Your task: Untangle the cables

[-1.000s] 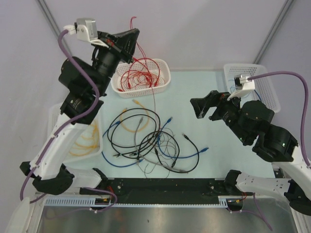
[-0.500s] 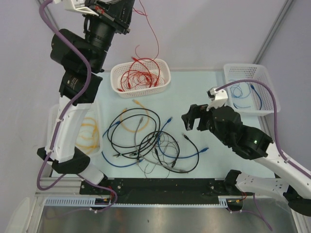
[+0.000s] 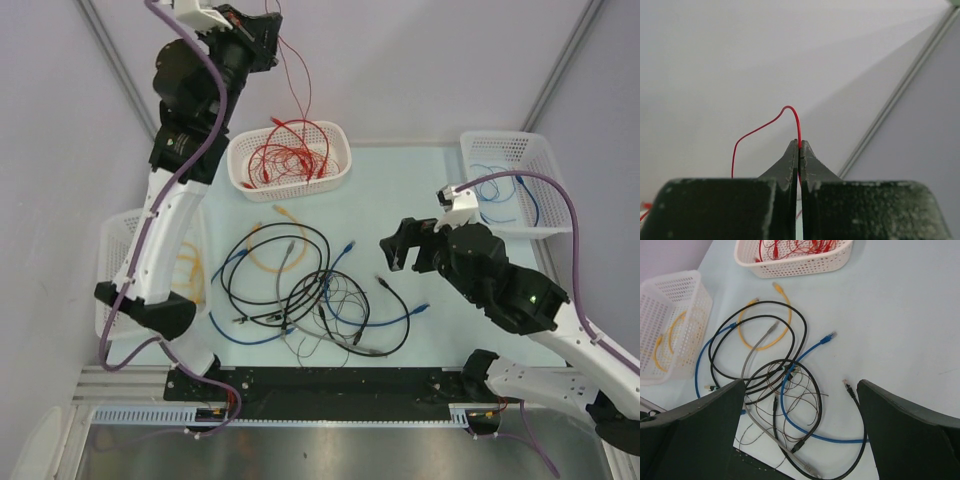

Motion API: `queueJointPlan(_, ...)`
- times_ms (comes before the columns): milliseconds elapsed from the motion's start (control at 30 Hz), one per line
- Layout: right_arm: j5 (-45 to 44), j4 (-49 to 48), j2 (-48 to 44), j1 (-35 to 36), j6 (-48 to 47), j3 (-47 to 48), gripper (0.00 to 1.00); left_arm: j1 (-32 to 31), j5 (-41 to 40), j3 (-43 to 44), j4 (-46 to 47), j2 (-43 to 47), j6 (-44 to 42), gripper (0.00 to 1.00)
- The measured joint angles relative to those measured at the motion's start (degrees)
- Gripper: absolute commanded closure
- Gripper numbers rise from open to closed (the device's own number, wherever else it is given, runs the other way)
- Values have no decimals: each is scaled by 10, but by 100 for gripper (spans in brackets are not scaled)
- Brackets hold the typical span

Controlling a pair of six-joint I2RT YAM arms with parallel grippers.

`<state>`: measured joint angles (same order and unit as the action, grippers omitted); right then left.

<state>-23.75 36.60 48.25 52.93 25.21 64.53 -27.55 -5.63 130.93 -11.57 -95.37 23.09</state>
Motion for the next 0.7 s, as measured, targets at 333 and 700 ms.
queueJointPlan(333, 3, -19, 20, -49, -19, 0, 0, 75, 16, -18, -5, -92, 27, 100)
queueJointPlan(700, 11, -42, 81, -117, -30, 0, 1, 146, 65, -19, 70, -218, 50, 100)
